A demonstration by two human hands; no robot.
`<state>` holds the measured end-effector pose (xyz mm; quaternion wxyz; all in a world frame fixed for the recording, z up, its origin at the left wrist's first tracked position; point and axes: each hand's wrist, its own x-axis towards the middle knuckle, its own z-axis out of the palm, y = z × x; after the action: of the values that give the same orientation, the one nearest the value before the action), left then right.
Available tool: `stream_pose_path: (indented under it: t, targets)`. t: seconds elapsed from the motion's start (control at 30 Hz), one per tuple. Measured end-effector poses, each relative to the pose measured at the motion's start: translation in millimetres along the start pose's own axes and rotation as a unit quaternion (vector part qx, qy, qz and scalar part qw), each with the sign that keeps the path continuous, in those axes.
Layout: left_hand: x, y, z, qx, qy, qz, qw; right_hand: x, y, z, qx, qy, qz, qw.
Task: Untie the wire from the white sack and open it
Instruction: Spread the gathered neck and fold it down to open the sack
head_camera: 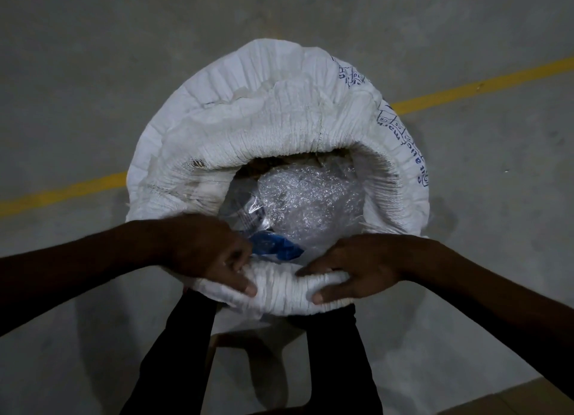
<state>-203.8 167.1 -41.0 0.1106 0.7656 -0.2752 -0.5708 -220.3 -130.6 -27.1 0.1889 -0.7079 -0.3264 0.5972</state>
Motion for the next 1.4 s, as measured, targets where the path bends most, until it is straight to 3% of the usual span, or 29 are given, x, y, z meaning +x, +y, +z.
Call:
stream_pose_path:
  t: [0.1, 0.17, 0.23, 0.37, 0.47, 0.63, 1.13, 1.27, 1.4]
  targets:
    - [22.8, 7.9, -35.3, -0.110, 0.116, 0.099, 0.982, 16.0, 3.4, -18.7, 0.093, 0.195, -0.023, 0.976]
    - [42.6, 11.6, -51.7, -0.234, 0.220, 0.118, 0.940, 35.1, 9.0, -32.7, 0.186, 0.378, -0.004, 0.907]
    - [56.7, 16.8, -64.8, -0.254, 0.343, 0.126, 0.895, 51.3, 18.6, -48.5, 0.203, 0.516, 0.022, 0.832]
    - [49.0, 2.9, -99.8, -0.193, 0.481, 0.104, 0.849, 41.4, 31.7, -79.7, 0.116, 0.621, 0.045, 0.774]
    - [29.2, -18.5, -118.8, -0.095, 0.492, 0.089, 0.861, 14.1, 42.4, -93.2, 0.073, 0.623, 0.052, 0.777]
    - [8.1, -39.1, -133.7, 0.005, 0.437, 0.046, 0.898, -14.0, 62.7, -99.0, 0.024, 0.565, 0.055, 0.823]
    - [3.0, -46.9, -136.2, -0.019, 0.414, 0.058, 0.908, -21.5, 65.9, -100.7, 0.045, 0.529, 0.050, 0.846]
    - [3.9, -50.1, -133.5, 0.026, 0.387, 0.070, 0.919, -21.1, 62.6, -98.7, 0.053, 0.487, 0.013, 0.872]
    - [-1.4, -53.5, -120.5, 0.140, 0.342, 0.096, 0.924, -22.5, 56.1, -91.8, 0.002, 0.420, -0.032, 0.907]
